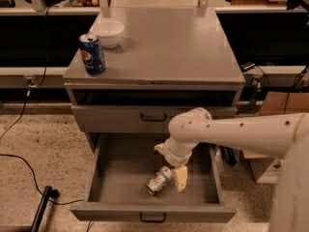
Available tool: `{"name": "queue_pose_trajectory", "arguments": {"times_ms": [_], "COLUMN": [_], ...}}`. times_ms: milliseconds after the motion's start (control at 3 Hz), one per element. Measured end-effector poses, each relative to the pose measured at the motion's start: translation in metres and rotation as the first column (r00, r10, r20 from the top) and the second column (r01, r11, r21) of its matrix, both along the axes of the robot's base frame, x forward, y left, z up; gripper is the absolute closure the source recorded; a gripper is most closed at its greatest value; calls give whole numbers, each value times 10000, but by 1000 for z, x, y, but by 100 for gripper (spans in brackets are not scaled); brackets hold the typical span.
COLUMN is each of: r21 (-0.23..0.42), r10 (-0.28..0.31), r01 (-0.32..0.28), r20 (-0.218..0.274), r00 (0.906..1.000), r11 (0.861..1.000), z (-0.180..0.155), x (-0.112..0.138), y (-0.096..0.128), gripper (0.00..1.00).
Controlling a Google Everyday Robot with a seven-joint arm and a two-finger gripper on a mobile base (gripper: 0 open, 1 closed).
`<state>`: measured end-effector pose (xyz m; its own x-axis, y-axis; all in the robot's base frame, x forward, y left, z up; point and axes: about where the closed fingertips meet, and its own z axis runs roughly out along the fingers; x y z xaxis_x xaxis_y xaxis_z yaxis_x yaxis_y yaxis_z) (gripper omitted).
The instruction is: Pick 7up can from middle drawer and place on counter
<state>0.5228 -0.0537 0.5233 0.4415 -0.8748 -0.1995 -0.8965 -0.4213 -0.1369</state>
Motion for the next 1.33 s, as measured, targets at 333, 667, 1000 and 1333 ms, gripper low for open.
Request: {"name": "queue_pose_trajectory", "arguments": {"times_ms": [333,667,1000,1333], "r21": [-927,-1083,-862,-802], "r10": [774,1630,2253,2604], "r01": [-768,-1558,-2177,-2547], "r20": [32,606,910,704], "r00": [9970,9848,9700,9629], "r11": [9927,9818,9722,9637], "z": [-49,-78,-104,-127], "x": [16,21,25,33], "y": [-8,-9,-3,2], "gripper": [0,0,0,0]}}
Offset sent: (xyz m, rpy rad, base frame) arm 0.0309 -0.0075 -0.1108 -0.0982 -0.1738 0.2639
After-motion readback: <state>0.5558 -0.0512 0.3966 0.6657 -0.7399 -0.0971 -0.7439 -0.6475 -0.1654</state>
